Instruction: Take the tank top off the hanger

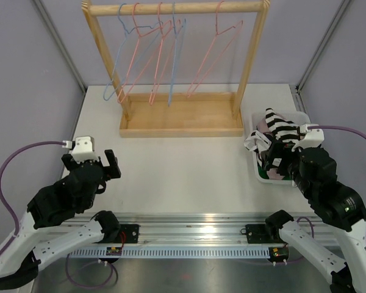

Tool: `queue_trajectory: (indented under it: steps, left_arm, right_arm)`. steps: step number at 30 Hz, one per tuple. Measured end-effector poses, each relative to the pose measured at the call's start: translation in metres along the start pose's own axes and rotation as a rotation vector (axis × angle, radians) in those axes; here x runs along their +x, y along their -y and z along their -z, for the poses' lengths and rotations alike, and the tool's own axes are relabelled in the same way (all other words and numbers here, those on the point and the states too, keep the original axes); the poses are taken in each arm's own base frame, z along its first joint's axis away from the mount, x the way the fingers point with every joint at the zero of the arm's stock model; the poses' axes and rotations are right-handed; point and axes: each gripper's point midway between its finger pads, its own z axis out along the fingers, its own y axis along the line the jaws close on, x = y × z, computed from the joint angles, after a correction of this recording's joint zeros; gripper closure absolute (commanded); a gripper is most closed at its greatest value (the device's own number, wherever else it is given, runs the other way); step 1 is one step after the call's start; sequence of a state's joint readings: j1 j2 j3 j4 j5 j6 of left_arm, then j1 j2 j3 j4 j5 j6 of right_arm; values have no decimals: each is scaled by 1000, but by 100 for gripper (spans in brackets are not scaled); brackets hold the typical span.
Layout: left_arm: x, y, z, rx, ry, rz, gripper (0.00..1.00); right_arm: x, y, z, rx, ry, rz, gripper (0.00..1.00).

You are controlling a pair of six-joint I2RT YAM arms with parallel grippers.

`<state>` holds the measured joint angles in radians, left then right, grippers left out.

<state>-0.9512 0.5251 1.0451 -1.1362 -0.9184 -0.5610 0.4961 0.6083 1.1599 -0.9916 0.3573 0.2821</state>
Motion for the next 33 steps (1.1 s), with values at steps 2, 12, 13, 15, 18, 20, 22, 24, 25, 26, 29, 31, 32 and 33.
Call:
queue_trajectory:
  steps: [2,12,13,15,18,20,22,24,25,26,29,31,32,33]
  left_arm:
    - [-3,-3,-4,-28,11,-1,1]
    - [-3,-28,-26,-151,38,124,1]
    - [-2,-29,-28,-151,38,138,1]
    - [0,-29,-31,-142,35,145,1]
    - [2,-25,-33,-117,26,139,1]
    - [2,-23,-33,-105,34,141,1]
    - [2,-23,-31,-95,46,145,1]
    - [2,-24,-29,-89,58,151,1]
    - [2,-24,-28,-87,63,153,1]
    - [1,-24,-28,-86,66,154,1]
    - [0,-22,-29,-82,66,152,1]
    - [1,-22,-30,-80,61,149,1]
    - [1,-21,-31,-81,57,147,1]
    - [2,-21,-32,-81,52,144,1]
  right_arm:
    - [-3,-1,-1,-3,12,-2,0]
    - [-13,0,-3,4,49,20,0]
    - [-13,0,-3,4,50,23,1]
    - [-13,0,-3,4,50,26,1]
    - [-13,0,-3,4,50,30,1]
    - [-13,0,-3,3,50,31,1]
    - [-13,-1,-3,1,50,31,0]
    - [-13,-1,-3,1,49,31,0]
    - [-13,-1,-3,0,49,31,1]
    - [-13,-1,-3,0,49,31,0]
    - [-13,-1,-3,0,50,31,1]
    - [-14,-1,-3,-1,53,29,0]
    - [-14,-1,-3,-2,55,28,0]
    - [-15,-2,-3,-3,57,28,0]
